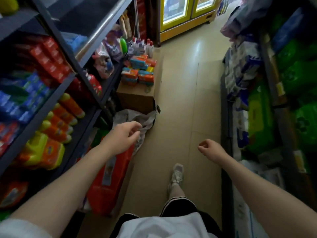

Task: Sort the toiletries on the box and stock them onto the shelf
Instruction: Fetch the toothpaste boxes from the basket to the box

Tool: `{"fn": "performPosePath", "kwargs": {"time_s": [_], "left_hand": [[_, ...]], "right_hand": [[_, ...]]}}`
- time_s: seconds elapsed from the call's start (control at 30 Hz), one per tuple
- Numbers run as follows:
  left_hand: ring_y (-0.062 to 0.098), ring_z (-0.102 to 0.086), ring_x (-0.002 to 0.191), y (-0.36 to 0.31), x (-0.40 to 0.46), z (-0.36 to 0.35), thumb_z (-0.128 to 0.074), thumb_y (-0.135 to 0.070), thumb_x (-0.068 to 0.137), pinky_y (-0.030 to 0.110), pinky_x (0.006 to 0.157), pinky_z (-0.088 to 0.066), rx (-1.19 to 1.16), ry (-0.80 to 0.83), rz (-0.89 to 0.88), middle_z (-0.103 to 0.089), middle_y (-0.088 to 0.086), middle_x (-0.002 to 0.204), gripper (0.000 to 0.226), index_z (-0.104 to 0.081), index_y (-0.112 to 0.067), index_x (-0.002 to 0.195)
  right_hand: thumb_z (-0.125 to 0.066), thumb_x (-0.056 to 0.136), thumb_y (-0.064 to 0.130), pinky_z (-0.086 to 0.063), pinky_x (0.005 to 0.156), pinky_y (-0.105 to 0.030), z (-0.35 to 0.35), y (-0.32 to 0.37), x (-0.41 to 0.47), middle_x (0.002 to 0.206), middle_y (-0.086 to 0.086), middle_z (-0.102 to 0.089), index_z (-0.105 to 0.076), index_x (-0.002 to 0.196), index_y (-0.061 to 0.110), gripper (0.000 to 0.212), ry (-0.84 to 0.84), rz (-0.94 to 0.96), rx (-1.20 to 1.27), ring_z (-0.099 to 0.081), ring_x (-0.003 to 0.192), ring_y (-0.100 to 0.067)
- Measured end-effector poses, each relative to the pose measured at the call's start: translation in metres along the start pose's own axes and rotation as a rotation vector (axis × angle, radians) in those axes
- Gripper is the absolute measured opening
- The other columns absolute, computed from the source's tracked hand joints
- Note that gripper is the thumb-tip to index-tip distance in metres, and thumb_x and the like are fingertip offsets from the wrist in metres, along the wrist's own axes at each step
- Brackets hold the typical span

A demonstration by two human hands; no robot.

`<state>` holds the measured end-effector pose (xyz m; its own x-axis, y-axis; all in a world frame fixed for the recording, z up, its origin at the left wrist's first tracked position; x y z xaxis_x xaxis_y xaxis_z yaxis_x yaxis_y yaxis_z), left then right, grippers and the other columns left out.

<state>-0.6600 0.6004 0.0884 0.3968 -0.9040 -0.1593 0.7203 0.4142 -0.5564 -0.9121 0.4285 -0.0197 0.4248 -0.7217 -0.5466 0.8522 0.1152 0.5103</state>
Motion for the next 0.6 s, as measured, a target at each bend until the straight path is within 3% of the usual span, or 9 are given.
{"fn": "performPosePath", "kwargs": {"time_s": [0.23,0.33,0.47,0.6], "left_hand": [[0.011,-0.057,0.088,-0.003,0.186,0.001,-0.047,-0.025,0.096,0.027,0.073,-0.049,0.043,0.111,0.141,-0.061,-0.003,0.108,0.029,-0.054,-0.02,0.123],[0.013,-0.057,0.092,0.031,0.251,0.006,-0.046,-0.026,0.096,0.024,0.071,-0.045,0.08,0.137,0.269,-0.061,0.001,0.115,0.029,-0.053,-0.019,0.124],[0.016,-0.059,0.094,0.08,0.329,0.013,-0.045,-0.028,0.095,0.032,0.079,-0.051,0.07,0.17,0.427,-0.062,0.001,0.112,0.028,-0.055,-0.021,0.121],[0.017,-0.059,0.096,0.118,0.415,0.034,-0.05,-0.027,0.093,0.031,0.081,-0.05,-0.007,0.119,0.502,-0.063,0.003,0.11,0.022,-0.057,-0.023,0.113]], "right_hand": [[-0.057,0.09,0.021,-0.05,0.085,-0.037,0.126,0.102,0.158,0.099,-0.011,-0.068,-0.063,0.107,0.01,0.021,-0.038,0.226,-0.01,-0.063,0.092,-0.026],[-0.058,0.089,0.016,-0.05,0.083,-0.037,0.159,0.167,0.21,0.093,-0.007,-0.067,-0.06,0.109,0.012,0.021,-0.003,0.356,-0.033,-0.062,0.086,-0.024],[-0.056,0.09,0.02,-0.05,0.081,-0.033,0.184,0.242,0.287,0.09,0.002,-0.063,-0.057,0.112,0.017,0.022,0.073,0.482,-0.104,-0.061,0.085,-0.019],[-0.054,0.091,0.018,-0.05,0.082,-0.034,0.21,0.302,0.38,0.093,-0.003,-0.065,-0.056,0.113,0.015,0.022,0.074,0.526,-0.156,-0.062,0.086,-0.021]]}}
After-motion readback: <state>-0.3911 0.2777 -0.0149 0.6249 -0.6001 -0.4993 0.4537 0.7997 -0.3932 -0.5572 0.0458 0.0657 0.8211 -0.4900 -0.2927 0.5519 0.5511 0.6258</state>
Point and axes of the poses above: each hand's wrist, its own x-axis towards the middle knuckle, its own z-axis out of the back of the hand, y = z × x, the point moved 8 cm from there along x, towards the middle knuckle
